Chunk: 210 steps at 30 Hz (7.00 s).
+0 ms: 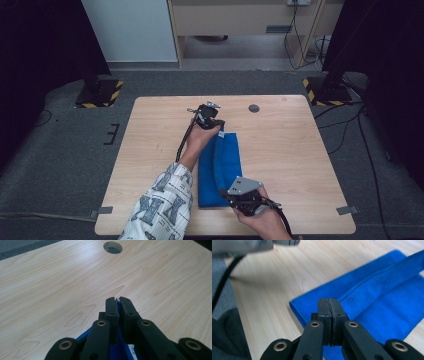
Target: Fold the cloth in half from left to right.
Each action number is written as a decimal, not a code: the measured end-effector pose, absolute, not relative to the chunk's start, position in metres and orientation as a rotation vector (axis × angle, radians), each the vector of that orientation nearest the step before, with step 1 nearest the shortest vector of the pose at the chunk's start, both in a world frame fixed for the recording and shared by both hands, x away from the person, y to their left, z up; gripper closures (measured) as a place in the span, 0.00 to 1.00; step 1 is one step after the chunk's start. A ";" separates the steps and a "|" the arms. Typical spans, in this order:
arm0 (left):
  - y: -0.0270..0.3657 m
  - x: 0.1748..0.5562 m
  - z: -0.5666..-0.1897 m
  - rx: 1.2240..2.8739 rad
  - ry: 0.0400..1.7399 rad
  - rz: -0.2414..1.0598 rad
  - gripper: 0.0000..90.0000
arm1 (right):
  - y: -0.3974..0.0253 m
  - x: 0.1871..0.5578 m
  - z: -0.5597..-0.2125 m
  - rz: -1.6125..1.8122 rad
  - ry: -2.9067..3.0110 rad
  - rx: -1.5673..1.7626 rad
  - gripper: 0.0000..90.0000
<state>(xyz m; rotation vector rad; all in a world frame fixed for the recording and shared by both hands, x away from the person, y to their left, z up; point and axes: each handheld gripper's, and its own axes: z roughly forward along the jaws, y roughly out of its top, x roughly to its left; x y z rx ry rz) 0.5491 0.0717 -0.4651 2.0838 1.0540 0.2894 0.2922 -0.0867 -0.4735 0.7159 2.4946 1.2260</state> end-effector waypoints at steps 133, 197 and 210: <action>0.060 0.516 -0.470 2.105 0.926 0.242 0.28 | -0.140 0.338 -0.493 1.144 2.292 1.071 0.22; 0.140 0.501 -0.470 2.072 0.991 0.466 0.13 | -0.124 0.480 -0.475 0.945 2.329 1.061 0.26; 0.143 0.513 -0.471 2.084 1.051 0.474 0.13 | -0.123 0.523 -0.484 0.979 2.335 1.153 0.31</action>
